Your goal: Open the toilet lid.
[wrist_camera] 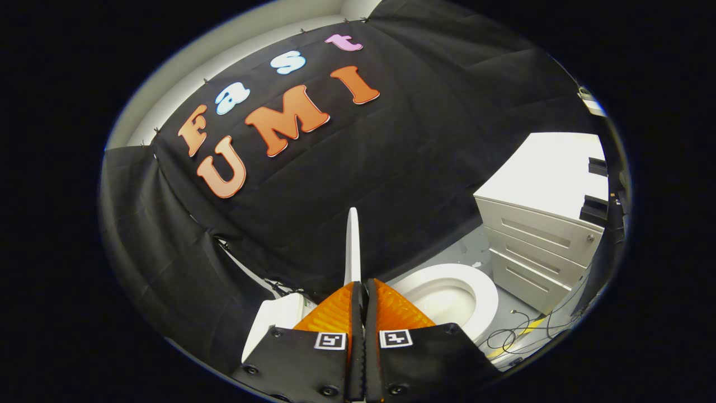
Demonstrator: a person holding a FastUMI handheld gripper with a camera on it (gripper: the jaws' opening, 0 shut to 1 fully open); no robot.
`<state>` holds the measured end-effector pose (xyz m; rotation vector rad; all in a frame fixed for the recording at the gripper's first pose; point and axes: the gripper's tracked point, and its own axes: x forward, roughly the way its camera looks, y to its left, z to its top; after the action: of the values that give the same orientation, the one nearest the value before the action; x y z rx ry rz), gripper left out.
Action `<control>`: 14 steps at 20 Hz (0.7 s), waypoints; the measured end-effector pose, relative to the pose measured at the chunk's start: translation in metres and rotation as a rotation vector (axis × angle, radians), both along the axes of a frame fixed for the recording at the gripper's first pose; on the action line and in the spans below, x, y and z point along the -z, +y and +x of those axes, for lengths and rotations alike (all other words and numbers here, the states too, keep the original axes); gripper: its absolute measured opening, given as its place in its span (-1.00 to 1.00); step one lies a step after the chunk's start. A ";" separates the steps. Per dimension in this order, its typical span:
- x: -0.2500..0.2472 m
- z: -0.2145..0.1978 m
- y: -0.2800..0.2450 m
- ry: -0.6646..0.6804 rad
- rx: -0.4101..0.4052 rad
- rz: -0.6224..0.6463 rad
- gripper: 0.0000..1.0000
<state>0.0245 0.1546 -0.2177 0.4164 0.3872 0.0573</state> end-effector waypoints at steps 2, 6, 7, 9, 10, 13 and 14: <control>-0.007 -0.002 0.017 -0.008 -0.026 -0.030 -0.84; -0.022 -0.010 0.057 -0.041 -0.088 -0.107 -0.83; -0.024 -0.012 0.067 -0.048 -0.103 -0.127 -0.83; -0.029 -0.018 0.085 -0.063 -0.134 -0.166 -0.83; -0.032 -0.019 0.097 -0.070 -0.145 -0.182 -0.83; -0.038 -0.026 0.131 -0.095 -0.190 -0.226 -0.83; -0.037 -0.029 0.140 -0.103 -0.206 -0.240 -0.83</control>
<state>-0.0045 0.2947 -0.1806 0.1348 0.3298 0.2292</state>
